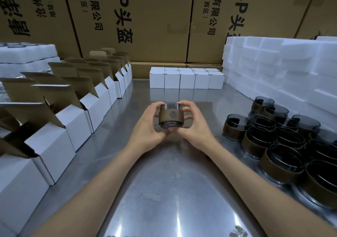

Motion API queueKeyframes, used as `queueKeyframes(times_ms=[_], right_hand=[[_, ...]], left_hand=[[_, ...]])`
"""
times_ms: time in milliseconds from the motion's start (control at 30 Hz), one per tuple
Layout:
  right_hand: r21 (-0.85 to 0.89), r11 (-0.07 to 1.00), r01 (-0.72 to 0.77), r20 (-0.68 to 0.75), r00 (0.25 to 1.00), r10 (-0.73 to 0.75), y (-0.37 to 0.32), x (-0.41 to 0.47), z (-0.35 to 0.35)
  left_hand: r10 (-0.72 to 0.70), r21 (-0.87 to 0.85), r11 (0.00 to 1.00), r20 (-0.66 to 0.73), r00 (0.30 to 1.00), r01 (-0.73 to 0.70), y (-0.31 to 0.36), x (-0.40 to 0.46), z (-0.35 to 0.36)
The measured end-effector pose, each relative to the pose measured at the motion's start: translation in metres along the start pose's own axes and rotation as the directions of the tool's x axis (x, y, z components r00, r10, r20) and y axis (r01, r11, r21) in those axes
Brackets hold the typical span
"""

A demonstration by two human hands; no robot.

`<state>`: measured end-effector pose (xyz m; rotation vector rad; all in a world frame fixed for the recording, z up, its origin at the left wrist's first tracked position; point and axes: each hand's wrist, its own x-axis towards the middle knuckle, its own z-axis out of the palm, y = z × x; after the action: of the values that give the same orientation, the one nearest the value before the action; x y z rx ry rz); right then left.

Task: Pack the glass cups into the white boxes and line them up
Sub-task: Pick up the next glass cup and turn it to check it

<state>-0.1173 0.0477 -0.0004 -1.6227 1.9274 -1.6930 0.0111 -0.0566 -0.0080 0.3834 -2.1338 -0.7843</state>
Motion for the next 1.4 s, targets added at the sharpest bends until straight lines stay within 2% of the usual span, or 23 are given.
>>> queueKeyframes(times_ms=[100,300,433,567,767,967,1100,1233,1400], right_hand=[[-0.036,0.999,0.03,-0.004,1.0,-0.03,0.0,-0.002,-0.001],[-0.135,0.991,0.027,0.078,0.997,-0.016,-0.003,-0.004,-0.001],[-0.065,0.998,-0.014,0.144,0.989,0.023,-0.003,-0.007,0.003],[-0.01,0.998,-0.066,0.116,0.991,0.066,0.0,-0.007,0.004],[-0.11,0.992,-0.069,0.098,0.992,0.08,0.002,-0.006,0.002],[-0.183,0.975,-0.127,0.119,0.982,0.15,0.004,-0.005,0.005],[-0.277,0.952,-0.131,0.108,0.98,0.166,0.004,-0.007,0.008],[-0.377,0.925,-0.049,0.06,0.995,0.077,-0.001,-0.014,0.01],[-0.365,0.928,0.072,-0.103,0.988,-0.117,-0.017,-0.03,0.009]], left_hand=[[0.03,0.048,0.998,-0.027,0.999,-0.029,0.001,-0.001,-0.001],[-0.056,0.075,0.995,-0.024,0.998,0.058,-0.004,0.001,-0.002],[-0.08,0.06,0.995,0.004,0.997,0.079,-0.004,-0.001,-0.002],[-0.083,0.059,0.995,0.08,0.993,0.078,-0.004,-0.002,0.0],[-0.12,0.073,0.991,0.179,0.976,0.109,-0.002,-0.003,0.0],[-0.146,0.127,0.984,0.144,0.979,0.128,0.001,-0.002,0.0],[-0.086,0.202,0.978,0.141,0.986,0.056,0.006,-0.005,-0.002],[-0.023,0.251,0.968,0.101,0.995,-0.003,0.012,-0.009,-0.003],[-0.057,0.218,0.975,0.053,0.997,0.044,0.015,-0.016,-0.006]])
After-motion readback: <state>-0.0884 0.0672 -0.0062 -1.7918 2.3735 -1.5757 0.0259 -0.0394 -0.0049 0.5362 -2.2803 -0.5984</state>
